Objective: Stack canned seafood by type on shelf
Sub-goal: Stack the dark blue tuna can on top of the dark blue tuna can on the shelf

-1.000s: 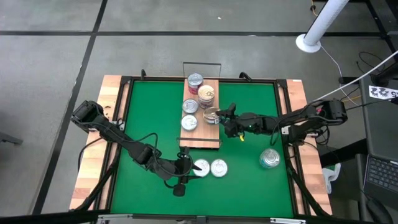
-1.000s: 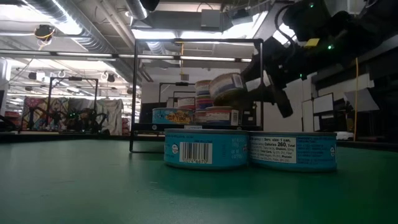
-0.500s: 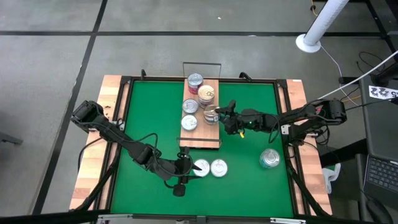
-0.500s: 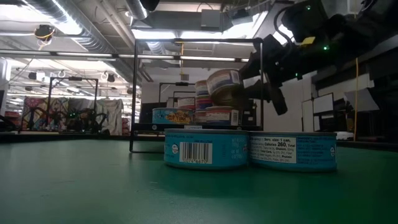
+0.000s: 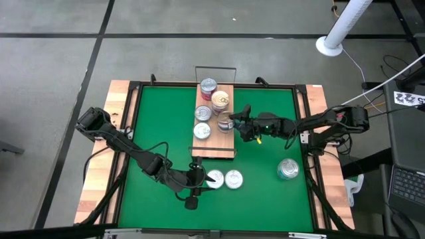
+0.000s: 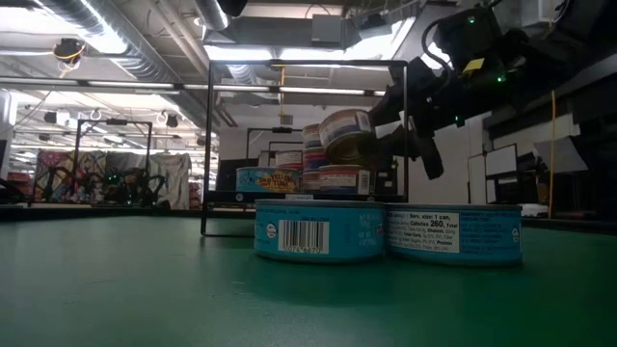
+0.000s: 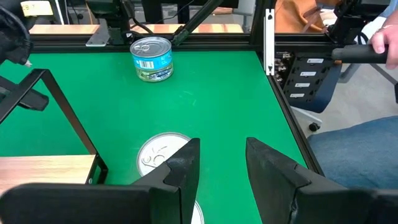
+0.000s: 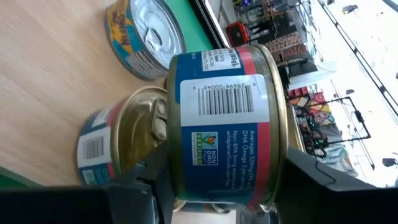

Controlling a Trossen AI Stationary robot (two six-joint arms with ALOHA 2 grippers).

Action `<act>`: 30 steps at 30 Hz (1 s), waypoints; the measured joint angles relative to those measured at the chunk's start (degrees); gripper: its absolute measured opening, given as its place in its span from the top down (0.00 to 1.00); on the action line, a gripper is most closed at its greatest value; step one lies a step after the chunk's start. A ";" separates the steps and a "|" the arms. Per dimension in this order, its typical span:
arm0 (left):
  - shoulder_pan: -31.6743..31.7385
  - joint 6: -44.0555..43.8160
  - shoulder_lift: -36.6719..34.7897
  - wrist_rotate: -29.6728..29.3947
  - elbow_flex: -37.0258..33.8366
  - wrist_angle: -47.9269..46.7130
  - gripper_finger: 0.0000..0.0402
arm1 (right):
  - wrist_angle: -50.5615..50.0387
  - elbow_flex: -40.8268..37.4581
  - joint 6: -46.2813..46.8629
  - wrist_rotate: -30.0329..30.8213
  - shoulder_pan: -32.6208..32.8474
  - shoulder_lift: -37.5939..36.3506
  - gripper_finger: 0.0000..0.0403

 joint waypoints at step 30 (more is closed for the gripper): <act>0.00 -0.24 0.01 0.02 0.00 0.02 0.69 | 1.83 0.06 -0.18 2.79 -0.02 4.47 0.47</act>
